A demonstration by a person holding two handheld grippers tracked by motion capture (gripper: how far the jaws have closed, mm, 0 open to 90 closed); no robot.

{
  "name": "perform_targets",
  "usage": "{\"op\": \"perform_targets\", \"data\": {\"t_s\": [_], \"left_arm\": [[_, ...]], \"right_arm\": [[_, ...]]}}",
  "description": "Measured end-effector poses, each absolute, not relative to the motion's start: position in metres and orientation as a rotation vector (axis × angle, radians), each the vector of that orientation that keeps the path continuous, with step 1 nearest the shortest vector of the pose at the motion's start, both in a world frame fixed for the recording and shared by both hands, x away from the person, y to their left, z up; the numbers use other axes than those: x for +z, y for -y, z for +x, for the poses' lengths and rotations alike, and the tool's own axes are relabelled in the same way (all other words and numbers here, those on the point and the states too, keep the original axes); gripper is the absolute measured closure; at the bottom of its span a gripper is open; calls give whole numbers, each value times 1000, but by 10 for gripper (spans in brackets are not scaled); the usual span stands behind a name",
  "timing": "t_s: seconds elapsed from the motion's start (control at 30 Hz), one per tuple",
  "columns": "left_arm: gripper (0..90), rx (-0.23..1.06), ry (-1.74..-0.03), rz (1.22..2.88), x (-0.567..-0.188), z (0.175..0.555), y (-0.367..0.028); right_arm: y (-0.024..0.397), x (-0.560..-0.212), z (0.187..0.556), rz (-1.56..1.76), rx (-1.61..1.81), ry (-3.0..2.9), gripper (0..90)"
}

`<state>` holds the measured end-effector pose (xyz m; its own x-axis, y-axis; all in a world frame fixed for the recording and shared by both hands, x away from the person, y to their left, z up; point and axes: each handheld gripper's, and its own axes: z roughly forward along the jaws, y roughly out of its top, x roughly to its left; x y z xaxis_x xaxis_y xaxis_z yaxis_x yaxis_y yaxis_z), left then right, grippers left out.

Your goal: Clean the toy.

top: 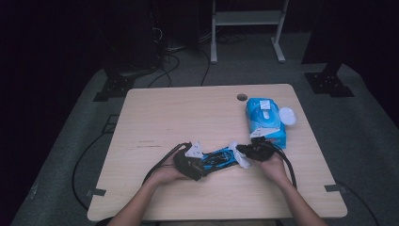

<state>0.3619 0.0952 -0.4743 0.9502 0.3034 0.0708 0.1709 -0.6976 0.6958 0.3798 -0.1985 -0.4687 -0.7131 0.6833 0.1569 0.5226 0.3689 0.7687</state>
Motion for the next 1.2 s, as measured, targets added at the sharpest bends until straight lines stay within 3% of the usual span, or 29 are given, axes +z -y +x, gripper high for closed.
{"op": "perform_targets", "data": {"t_s": [0.4, 0.57, 0.87, 1.2], "left_arm": [[239, 228, -349, 2360, -474, 362, -94], [183, 116, -413, 2291, -465, 366, -98], [216, -27, -566, 2157, -461, 379, -114], [236, -100, -659, 2162, -469, 384, -113]], "right_arm": [[182, -454, 353, 954, 1278, -2554, 839], [184, -454, 351, 953, 1285, -2563, 839], [184, -452, 350, 938, 1291, -2595, 839], [185, -458, 350, 929, 1302, -2604, 840]]}}
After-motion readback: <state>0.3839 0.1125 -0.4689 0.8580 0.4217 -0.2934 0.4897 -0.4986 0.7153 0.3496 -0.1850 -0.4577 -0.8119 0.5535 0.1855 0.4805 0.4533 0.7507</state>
